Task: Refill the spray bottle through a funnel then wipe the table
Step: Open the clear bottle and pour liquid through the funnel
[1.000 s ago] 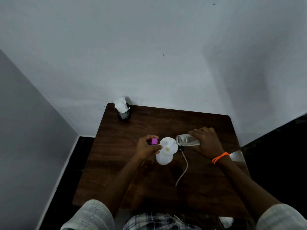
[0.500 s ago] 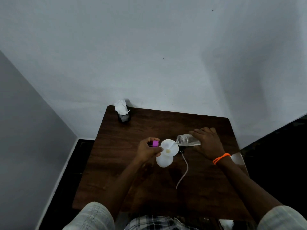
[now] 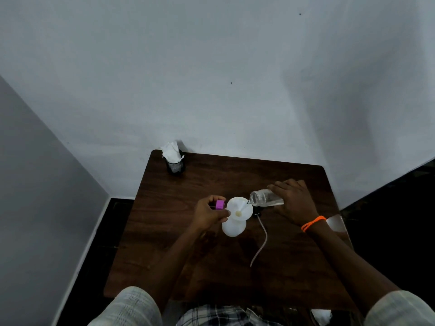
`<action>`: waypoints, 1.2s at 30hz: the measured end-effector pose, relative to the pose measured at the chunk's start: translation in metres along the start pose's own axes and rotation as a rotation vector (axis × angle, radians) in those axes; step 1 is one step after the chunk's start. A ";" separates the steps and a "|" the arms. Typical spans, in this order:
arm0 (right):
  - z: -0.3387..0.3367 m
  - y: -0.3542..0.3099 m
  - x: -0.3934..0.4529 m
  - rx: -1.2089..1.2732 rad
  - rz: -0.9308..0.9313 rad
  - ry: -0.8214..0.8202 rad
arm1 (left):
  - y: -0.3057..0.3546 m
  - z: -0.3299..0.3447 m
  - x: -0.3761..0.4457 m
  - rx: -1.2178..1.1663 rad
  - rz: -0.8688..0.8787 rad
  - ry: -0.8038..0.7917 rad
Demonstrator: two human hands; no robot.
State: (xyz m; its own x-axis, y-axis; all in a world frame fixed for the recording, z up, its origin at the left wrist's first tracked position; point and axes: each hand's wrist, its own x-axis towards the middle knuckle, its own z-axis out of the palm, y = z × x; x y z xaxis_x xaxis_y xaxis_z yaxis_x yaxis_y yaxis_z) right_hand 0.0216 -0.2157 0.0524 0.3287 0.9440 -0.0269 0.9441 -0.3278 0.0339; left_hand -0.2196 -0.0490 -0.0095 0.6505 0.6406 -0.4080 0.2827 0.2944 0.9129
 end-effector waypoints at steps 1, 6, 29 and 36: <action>0.000 0.000 0.000 -0.002 -0.003 -0.003 | 0.000 0.000 0.000 -0.003 -0.003 -0.003; -0.002 -0.002 0.001 -0.005 -0.009 0.003 | 0.000 0.000 0.000 -0.001 -0.012 0.001; -0.009 -0.006 0.000 -0.025 -0.008 0.002 | 0.004 -0.003 -0.002 0.035 0.024 -0.026; -0.010 -0.005 0.001 -0.045 -0.002 -0.039 | 0.003 -0.002 -0.002 0.041 0.024 -0.017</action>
State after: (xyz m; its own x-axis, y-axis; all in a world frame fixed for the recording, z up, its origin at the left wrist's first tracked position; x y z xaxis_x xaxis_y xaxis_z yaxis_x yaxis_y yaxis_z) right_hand 0.0173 -0.2132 0.0624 0.3288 0.9421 -0.0660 0.9429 -0.3236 0.0786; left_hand -0.2212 -0.0482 -0.0056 0.6694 0.6345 -0.3865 0.2956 0.2499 0.9221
